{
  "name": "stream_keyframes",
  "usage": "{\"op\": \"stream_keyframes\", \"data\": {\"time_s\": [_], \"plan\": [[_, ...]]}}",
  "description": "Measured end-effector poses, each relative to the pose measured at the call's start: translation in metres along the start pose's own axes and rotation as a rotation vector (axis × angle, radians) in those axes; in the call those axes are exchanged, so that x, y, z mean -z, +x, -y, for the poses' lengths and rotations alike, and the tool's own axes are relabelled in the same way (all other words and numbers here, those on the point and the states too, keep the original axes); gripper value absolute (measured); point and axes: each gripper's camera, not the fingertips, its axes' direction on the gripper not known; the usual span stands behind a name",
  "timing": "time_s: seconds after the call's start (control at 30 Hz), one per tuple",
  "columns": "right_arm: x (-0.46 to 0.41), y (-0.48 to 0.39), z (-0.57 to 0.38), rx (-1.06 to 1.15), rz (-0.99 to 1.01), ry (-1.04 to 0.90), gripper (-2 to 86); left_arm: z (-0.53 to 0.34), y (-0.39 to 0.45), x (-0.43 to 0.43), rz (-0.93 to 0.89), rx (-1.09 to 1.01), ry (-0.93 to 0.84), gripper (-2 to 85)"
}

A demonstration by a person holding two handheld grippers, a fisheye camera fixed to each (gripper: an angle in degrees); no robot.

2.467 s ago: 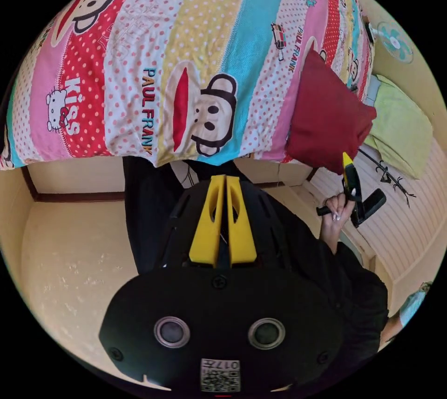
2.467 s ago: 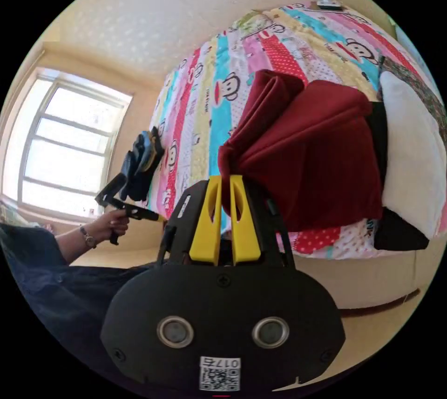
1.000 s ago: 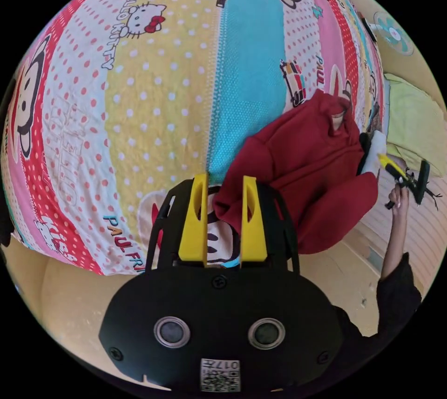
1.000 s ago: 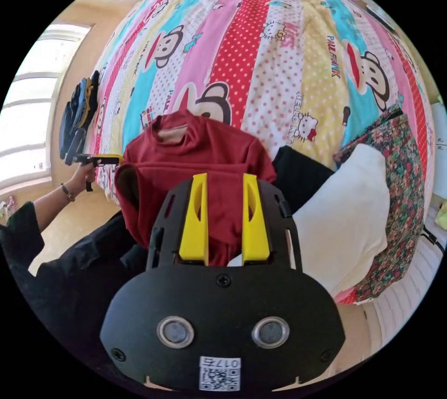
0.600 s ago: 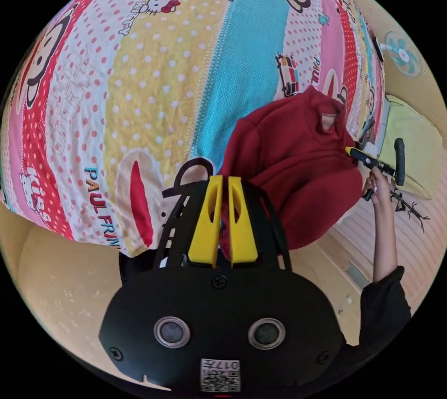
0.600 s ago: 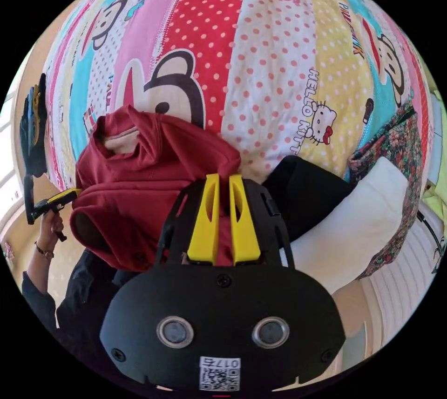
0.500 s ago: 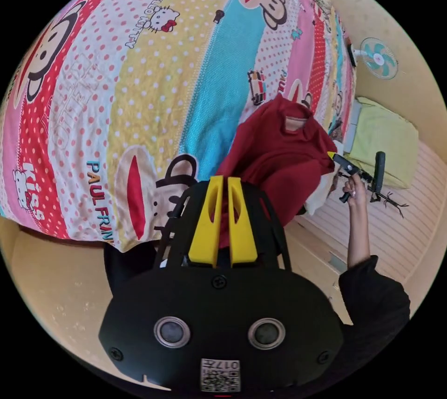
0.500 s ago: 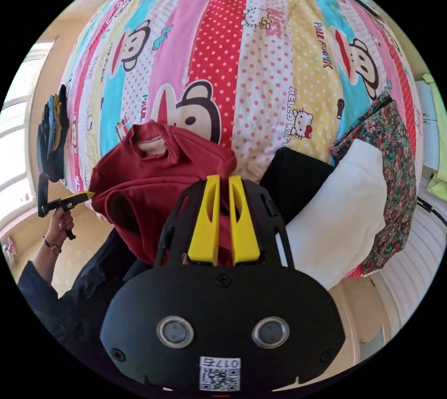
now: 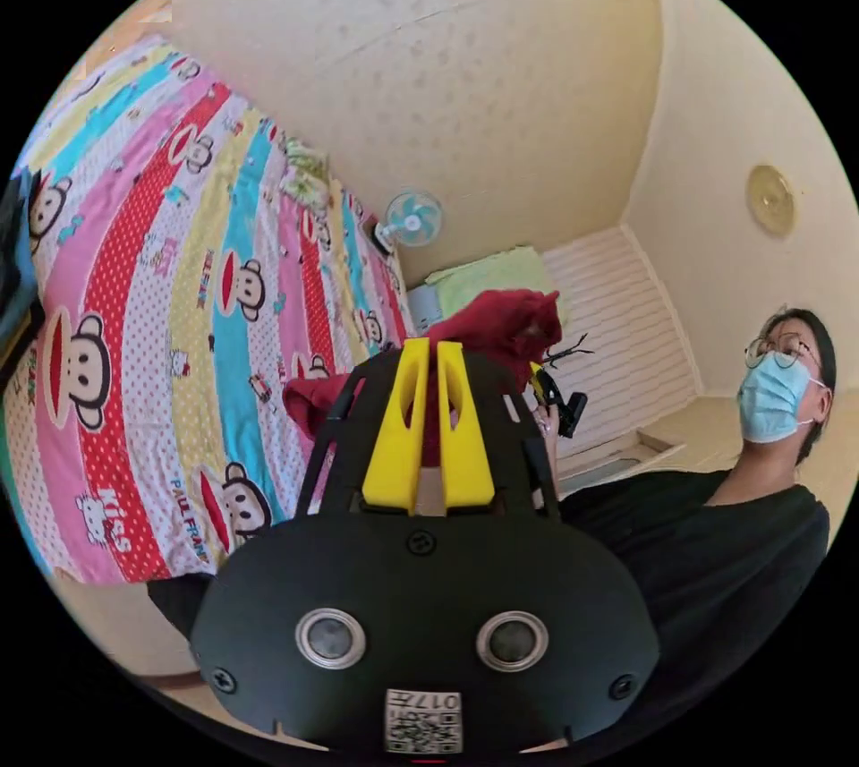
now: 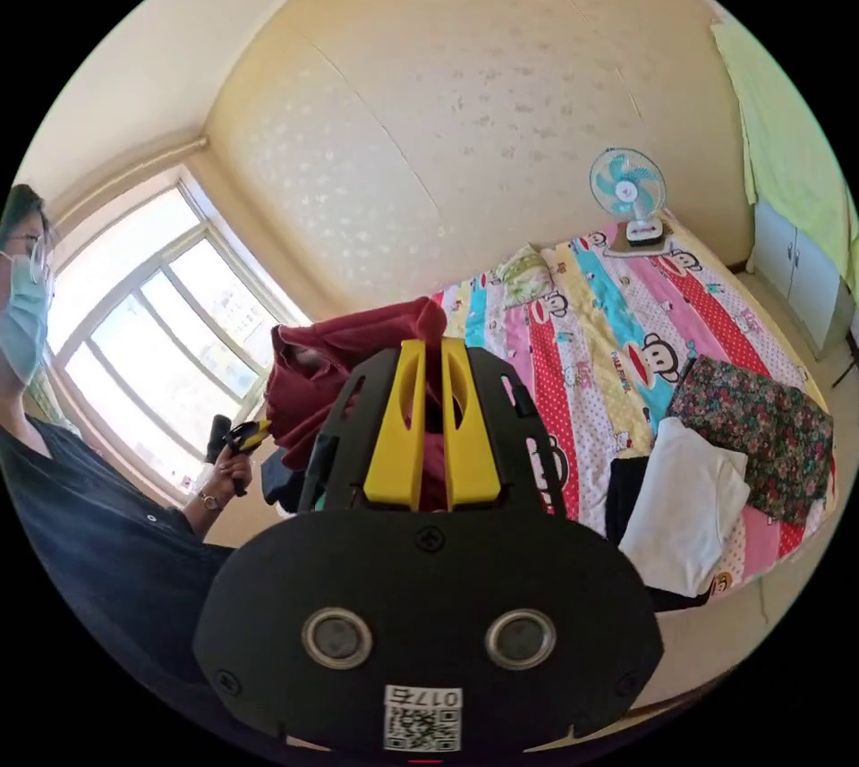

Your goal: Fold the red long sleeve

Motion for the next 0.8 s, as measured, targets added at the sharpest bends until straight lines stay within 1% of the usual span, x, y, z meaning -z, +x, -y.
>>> {"op": "stream_keyframes", "data": {"time_s": [0.03, 0.1, 0.23, 0.3, 0.33, 0.4, 0.53, 0.7, 0.77, 0.8], "plan": [[0.011, -0.014, -0.001, 0.034, 0.038, 0.069, 3.6, 0.006, 0.011, 0.010, -0.013, -0.038, 0.026, 0.0], [0.014, -0.033, 0.001, 0.050, 0.073, 0.100, 3.6, 0.023, 0.052, 0.039, -0.023, -0.184, 0.101, 0.0], [0.019, -0.102, -0.006, 0.166, 0.103, 0.198, 3.7, 0.027, 0.105, 0.070, 0.059, -0.338, 0.202, 0.0], [0.027, -0.125, -0.017, 0.195, 0.120, 0.270, 3.7, 0.014, 0.128, 0.093, 0.019, -0.421, 0.299, -0.1], [0.033, -0.137, -0.024, 0.193, 0.122, 0.306, 3.7, 0.009, 0.132, 0.100, 0.004, -0.432, 0.332, -0.1], [0.044, -0.156, -0.038, 0.212, 0.134, 0.365, 3.6, -0.012, 0.145, 0.128, -0.009, -0.450, 0.454, -0.1], [0.069, -0.194, -0.061, 0.269, 0.123, 0.480, 3.3, -0.039, 0.165, 0.162, -0.008, -0.505, 0.550, -0.1], [0.086, -0.221, -0.059, 0.297, 0.091, 0.570, 3.3, -0.061, 0.199, 0.179, 0.096, -0.548, 0.687, 0.0], [0.082, -0.226, -0.050, 0.287, 0.051, 0.577, 3.3, -0.054, 0.204, 0.176, 0.141, -0.529, 0.704, 0.0], [0.073, -0.227, -0.038, 0.273, -0.012, 0.556, 3.4, -0.043, 0.203, 0.171, 0.177, -0.501, 0.687, 0.1]]}}
